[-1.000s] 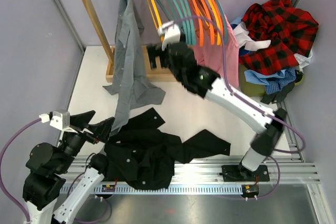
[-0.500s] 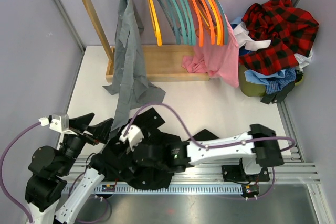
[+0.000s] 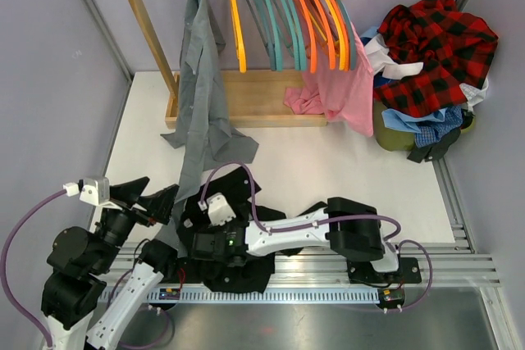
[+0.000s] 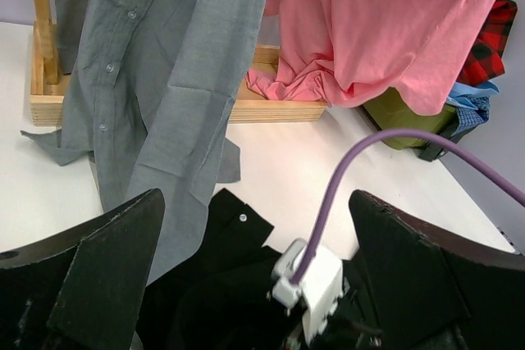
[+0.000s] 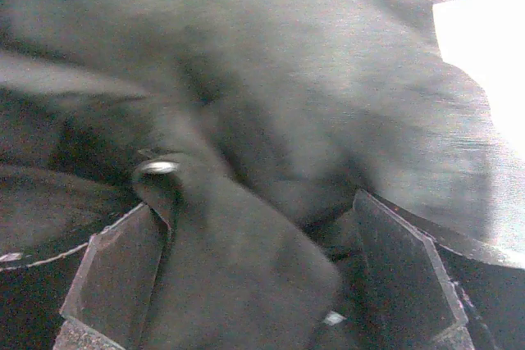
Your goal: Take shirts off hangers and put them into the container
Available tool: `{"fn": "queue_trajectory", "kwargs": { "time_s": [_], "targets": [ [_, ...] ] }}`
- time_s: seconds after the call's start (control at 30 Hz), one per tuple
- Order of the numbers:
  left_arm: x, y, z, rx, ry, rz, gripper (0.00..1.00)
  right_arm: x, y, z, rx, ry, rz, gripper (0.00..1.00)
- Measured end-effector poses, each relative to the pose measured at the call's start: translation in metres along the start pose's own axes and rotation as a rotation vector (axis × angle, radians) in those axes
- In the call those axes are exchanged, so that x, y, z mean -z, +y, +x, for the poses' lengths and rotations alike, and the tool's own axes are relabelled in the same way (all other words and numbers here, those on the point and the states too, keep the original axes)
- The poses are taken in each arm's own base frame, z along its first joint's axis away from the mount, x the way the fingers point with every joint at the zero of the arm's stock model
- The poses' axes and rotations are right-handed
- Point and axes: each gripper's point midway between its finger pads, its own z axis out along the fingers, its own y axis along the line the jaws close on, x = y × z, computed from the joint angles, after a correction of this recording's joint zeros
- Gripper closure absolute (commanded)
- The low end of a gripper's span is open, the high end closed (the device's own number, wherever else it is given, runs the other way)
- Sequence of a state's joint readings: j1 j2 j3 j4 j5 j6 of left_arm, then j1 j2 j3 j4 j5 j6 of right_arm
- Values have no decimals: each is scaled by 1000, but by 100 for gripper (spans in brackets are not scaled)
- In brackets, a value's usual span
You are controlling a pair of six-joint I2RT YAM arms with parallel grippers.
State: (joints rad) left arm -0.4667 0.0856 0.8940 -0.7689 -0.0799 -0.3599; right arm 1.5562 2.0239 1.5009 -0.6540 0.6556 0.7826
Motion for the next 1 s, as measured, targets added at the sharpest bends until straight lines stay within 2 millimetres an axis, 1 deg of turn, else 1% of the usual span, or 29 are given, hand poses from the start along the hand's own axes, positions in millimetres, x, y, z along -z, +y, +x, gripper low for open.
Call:
{"fn": "queue_trajectory", "kwargs": {
  "time_s": [0.1,0.2,0.27,0.37,0.4,0.43,0.5,0.53,0.57,0.63,0.77,0.87,0.93,0.97,1.0],
  "targets": [
    [-2,0,2,4,3,0,1,-9,-36,10,-34,48,163,0],
    [-5,0,6,7,12,4,1,-16,-61,23,-59,100,280,1],
    [-7,-1,8,7,20,8,1,-19,-70,28,-99,111,307,1],
    [-10,-3,9,10,28,16,1,-23,-75,34,-194,109,271,1],
    [-11,-3,9,11,29,18,1,-25,-77,35,-222,111,257,4],
    [-13,-4,9,14,31,23,1,-27,-76,36,-250,117,239,18],
    [-15,-5,11,17,36,28,1,-33,-74,38,-291,128,202,49],
    [-16,-5,13,19,39,30,1,-39,-68,37,-326,126,171,80],
    [-17,-6,14,22,42,31,1,-43,-66,35,-340,121,151,89],
    [-17,-6,15,25,46,33,1,-50,-65,30,-376,109,127,100],
    [-17,-7,15,31,46,36,1,-63,-69,16,-479,74,89,100],
    [-17,-7,15,32,47,36,1,-65,-77,5,-600,39,54,100],
    [-17,-7,15,31,47,35,1,-63,-95,4,-680,22,68,100],
    [-17,-7,15,32,47,36,1,-60,-112,6,-707,18,102,100],
    [-17,-7,15,32,47,36,1,-57,-134,12,-721,20,157,100]
  ]
}}
